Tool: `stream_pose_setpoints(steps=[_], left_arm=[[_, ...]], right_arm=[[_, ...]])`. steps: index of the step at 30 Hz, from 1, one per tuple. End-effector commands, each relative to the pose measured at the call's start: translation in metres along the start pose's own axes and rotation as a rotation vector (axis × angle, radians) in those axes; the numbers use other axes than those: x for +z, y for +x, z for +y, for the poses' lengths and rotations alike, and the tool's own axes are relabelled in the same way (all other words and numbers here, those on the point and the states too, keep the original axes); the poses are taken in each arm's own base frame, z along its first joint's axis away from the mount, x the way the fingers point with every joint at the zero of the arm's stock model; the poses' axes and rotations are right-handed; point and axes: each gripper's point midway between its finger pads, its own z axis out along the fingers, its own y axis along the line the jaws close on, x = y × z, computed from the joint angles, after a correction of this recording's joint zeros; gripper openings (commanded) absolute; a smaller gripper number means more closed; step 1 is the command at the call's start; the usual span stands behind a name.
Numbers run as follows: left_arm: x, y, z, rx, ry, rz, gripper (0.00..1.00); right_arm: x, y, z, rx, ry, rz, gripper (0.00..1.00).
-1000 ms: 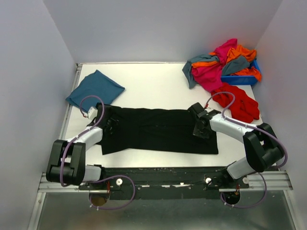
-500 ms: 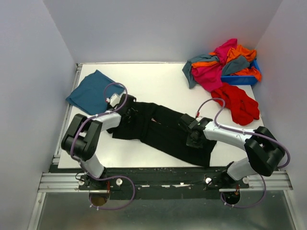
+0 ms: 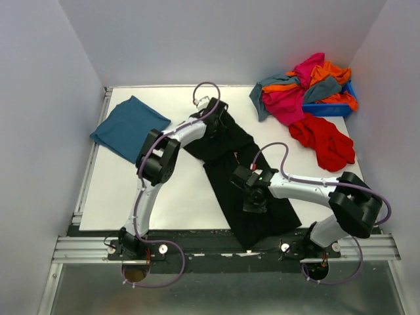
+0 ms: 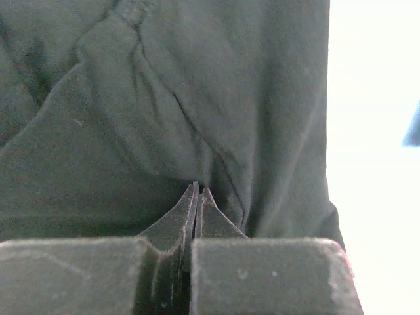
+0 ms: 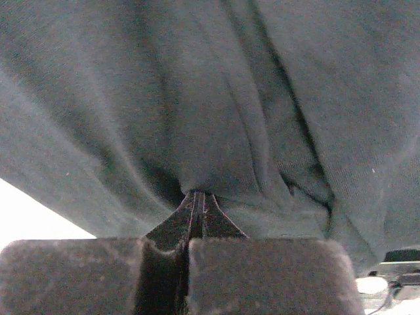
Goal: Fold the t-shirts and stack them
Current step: Rotate the tshirt 90 degrees
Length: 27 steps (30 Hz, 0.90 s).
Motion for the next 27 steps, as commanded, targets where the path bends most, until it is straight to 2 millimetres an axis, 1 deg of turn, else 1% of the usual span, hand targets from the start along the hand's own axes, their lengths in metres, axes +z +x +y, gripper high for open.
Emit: stream_pose_setpoints(steps=[1,2,3,4,6,8,9,12,13,15,17,20,21,22,23,24,25,26,27], left_arm=[[0.041,0.0,0.026,0.177,-0.138,0.127,0.0],[0.05,-0.004,0.033,0.182,-0.157,0.151,0.0],[0.056,-0.014,0.029,0.179,-0.148,0.148,0.0],[0.064,-0.022,0.03,0.161,-0.145,0.15,0.0],[0.074,-0.038,0.033,0.132,-0.125,0.145,0.0],[0.08,-0.05,0.033,0.098,-0.075,0.141,0.0],[0.082,-0.055,0.033,0.085,-0.051,0.139,0.0],[0.087,-0.066,0.024,0.067,0.033,0.143,0.0],[0.087,-0.071,0.015,0.069,0.074,0.141,0.01],[0.085,-0.077,-0.001,0.089,0.156,0.139,0.04],[0.077,-0.079,-0.019,0.113,0.247,0.144,0.07],[0.058,-0.085,-0.036,0.139,0.309,0.144,0.16],[0.05,-0.087,-0.039,0.141,0.317,0.137,0.18],[0.034,-0.095,-0.047,0.146,0.341,0.115,0.21],[0.026,-0.094,-0.047,0.147,0.353,0.114,0.23],[0.014,-0.099,-0.048,0.147,0.366,0.096,0.27],[0.002,-0.105,-0.051,0.145,0.391,0.07,0.29],[-0.004,-0.106,-0.047,0.133,0.401,0.064,0.31],[-0.012,-0.112,-0.045,0.116,0.414,0.051,0.31]], right_arm=[[0.001,0.024,0.05,-0.077,-0.16,0.113,0.01],[-0.001,0.024,0.059,-0.101,-0.198,0.115,0.01],[-0.005,0.024,0.068,-0.122,-0.241,0.115,0.01],[-0.009,0.023,0.075,-0.138,-0.277,0.112,0.01],[-0.022,0.02,0.092,-0.197,-0.376,0.09,0.01],[-0.037,0.01,0.099,-0.236,-0.422,0.035,0.01],[-0.047,0.002,0.102,-0.256,-0.45,-0.002,0.01],[-0.07,-0.024,0.101,-0.278,-0.474,-0.105,0.01],[-0.076,-0.033,0.097,-0.271,-0.468,-0.129,0.01],[-0.08,-0.055,0.082,-0.226,-0.445,-0.159,0.02],[-0.079,-0.076,0.065,-0.179,-0.422,-0.181,0.03],[-0.067,-0.103,0.034,-0.123,-0.338,-0.209,0.06],[-0.062,-0.107,0.027,-0.117,-0.313,-0.209,0.06],[-0.056,-0.115,0.018,-0.111,-0.269,-0.23,0.07],[-0.052,-0.118,0.016,-0.122,-0.254,-0.232,0.08],[-0.047,-0.119,0.014,-0.128,-0.24,-0.223,0.08],[-0.041,-0.119,0.012,-0.126,-0.222,-0.207,0.05],[-0.034,-0.119,0.009,-0.117,-0.198,-0.189,0.01],[-0.028,-0.12,0.006,-0.11,-0.177,-0.178,0.01]])
